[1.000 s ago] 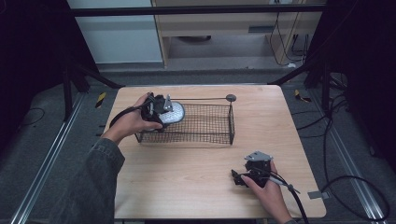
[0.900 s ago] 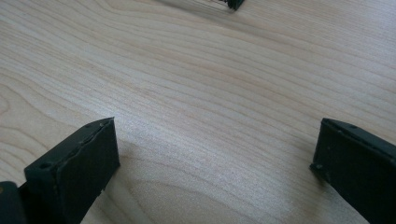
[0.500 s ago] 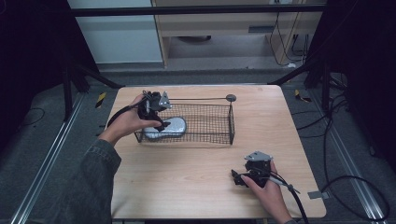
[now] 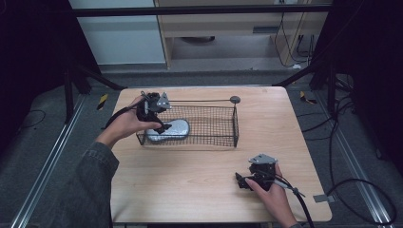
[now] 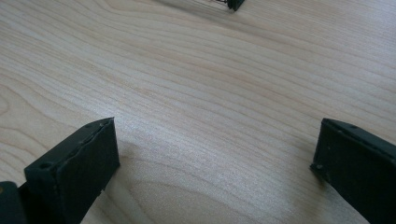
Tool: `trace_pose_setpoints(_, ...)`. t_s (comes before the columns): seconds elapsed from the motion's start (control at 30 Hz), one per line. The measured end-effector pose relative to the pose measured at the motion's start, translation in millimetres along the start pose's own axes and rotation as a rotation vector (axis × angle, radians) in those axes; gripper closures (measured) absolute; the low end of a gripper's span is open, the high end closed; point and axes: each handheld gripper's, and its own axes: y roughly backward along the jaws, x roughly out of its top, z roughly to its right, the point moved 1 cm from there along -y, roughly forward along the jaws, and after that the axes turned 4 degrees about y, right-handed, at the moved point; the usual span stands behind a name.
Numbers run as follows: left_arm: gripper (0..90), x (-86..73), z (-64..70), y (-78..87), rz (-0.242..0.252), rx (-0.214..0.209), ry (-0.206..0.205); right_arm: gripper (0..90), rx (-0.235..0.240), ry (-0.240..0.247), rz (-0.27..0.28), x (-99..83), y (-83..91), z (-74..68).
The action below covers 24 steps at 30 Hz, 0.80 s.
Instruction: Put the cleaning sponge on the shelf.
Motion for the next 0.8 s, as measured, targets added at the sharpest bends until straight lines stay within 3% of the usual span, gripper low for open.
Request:
trace_pose_setpoints(0.33,7.9,7.0,13.3,13.0,0.008,-0.012,0.014,0.4,-0.001,0.001,0.000,0.0,0.0,0.1)
trace_pose_setpoints(0.7,8.0,7.8,37.6,23.8,0.016,0.000,0.077,0.4,-0.001,0.002,0.000,0.0,0.0,0.2)
trace_pose_setpoints(0.8,7.7,6.2,47.5,24.5,0.027,0.000,0.112,0.4,-0.001,0.002,0.000,0.0,0.0,0.2)
